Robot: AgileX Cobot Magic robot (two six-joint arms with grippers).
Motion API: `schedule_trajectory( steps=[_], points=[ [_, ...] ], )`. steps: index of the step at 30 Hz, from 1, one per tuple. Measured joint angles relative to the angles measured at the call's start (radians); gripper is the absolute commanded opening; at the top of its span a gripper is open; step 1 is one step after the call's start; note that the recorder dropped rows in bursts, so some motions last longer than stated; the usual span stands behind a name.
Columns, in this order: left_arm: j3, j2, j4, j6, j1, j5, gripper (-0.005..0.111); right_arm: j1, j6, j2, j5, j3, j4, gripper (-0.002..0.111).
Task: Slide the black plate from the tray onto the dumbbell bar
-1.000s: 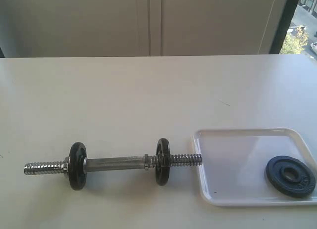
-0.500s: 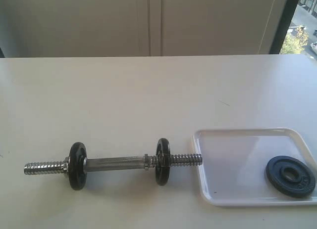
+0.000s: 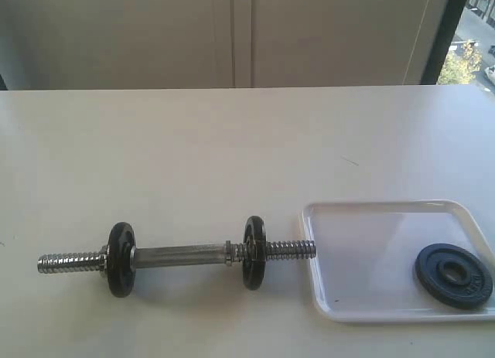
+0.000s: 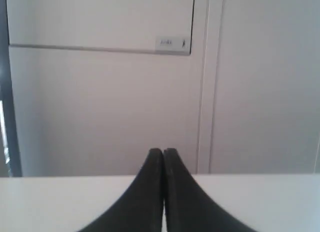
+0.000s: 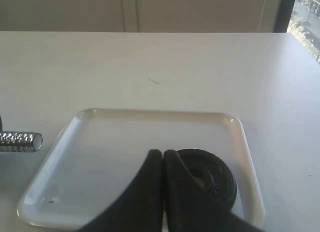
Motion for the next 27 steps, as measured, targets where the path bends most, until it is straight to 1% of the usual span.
schedule_trajectory(
  steps=[1,2,4,5,6,7,8,9,10,11,13,14,15,16,17,18,19,20,21,22,23,24,26,27],
  points=[
    [-0.024,0.037,0.097,-0.089,0.000,0.035,0.000,0.000,0.000,0.000,0.000,0.000,0.000,0.000],
    [-0.053,0.077,0.229,-0.187,0.000,0.070,0.000,0.000,0.000,0.000,0.000,0.000,0.000,0.000],
    [-0.105,0.149,0.529,-0.399,0.000,0.106,0.000,0.000,0.000,0.000,0.000,0.000,0.000,0.000],
    [-0.171,0.238,0.845,-0.699,0.000,0.095,0.000,0.000,0.000,0.000,0.000,0.000,0.000,0.000],
    [-0.205,0.287,0.936,-0.815,0.000,0.070,0.000,0.000,0.000,0.000,0.000,0.000,0.000,0.000],
    [-0.254,0.378,1.028,-0.930,0.000,0.005,0.000,0.000,0.000,0.000,-0.001,0.000,0.000,0.000],
    [-0.279,0.431,1.056,-0.963,0.000,-0.033,0.000,0.000,0.000,0.000,-0.001,0.000,0.000,0.000],
    [-0.321,0.536,1.082,-0.997,0.000,-0.094,0.000,0.000,0.000,0.000,-0.001,0.000,0.000,0.000],
    [-0.338,0.586,1.093,-1.004,0.000,-0.111,0.000,0.000,0.000,0.000,-0.001,0.000,0.000,0.000],
    [-0.362,0.665,1.107,-0.990,0.000,-0.100,0.000,0.000,0.000,0.000,-0.001,0.000,0.000,0.000],
    [-0.375,0.722,1.114,-0.932,0.000,-0.021,0.000,0.004,0.000,0.000,-0.001,0.000,0.000,0.000],
    [-0.377,0.743,1.116,-0.885,0.000,0.045,0.000,0.007,0.000,0.000,-0.001,0.000,0.000,0.000],
    [-0.379,0.758,1.123,-0.766,0.000,0.216,0.000,0.018,0.002,0.000,-0.001,0.000,0.000,0.000],
    [-0.380,0.761,1.127,-0.690,0.000,0.309,0.000,0.020,0.002,0.000,-0.001,0.000,0.000,0.000],
    [-0.380,0.762,1.127,-0.535,0.000,0.473,0.000,0.020,0.002,0.000,-0.001,0.000,0.000,0.000],
    [-0.380,0.762,1.127,-0.429,0.000,0.570,0.000,0.022,0.002,0.000,-0.001,0.000,0.000,0.000],
    [-0.383,0.762,1.064,-0.274,0.000,0.674,0.000,0.022,0.002,0.000,-0.001,0.000,0.000,0.000],
    [-0.385,0.762,0.979,-0.138,0.000,0.726,0.000,0.022,0.002,0.000,-0.001,0.000,0.000,0.000],
    [-0.387,0.762,0.824,0.063,0.000,0.761,0.000,0.022,0.002,0.000,-0.001,0.000,0.000,0.000],
    [-0.387,0.762,0.697,0.211,0.000,0.759,0.000,0.022,0.002,0.000,-0.001,0.000,0.000,0.000],
    [-0.393,0.762,0.525,0.404,-0.032,0.732,0.000,0.022,0.002,0.000,-0.001,0.000,0.000,0.000],
    [-0.400,0.762,0.417,0.479,-0.059,0.722,0.000,0.022,0.002,0.000,-0.001,0.000,0.000,0.000],
    [-0.430,0.768,0.209,0.663,-0.148,0.713,0.000,0.022,0.002,0.000,-0.001,0.000,0.000,0.000],
    [-0.444,0.774,0.132,0.737,-0.189,0.729,0.000,0.022,0.002,0.000,-0.001,0.000,0.000,0.000]
  ],
)
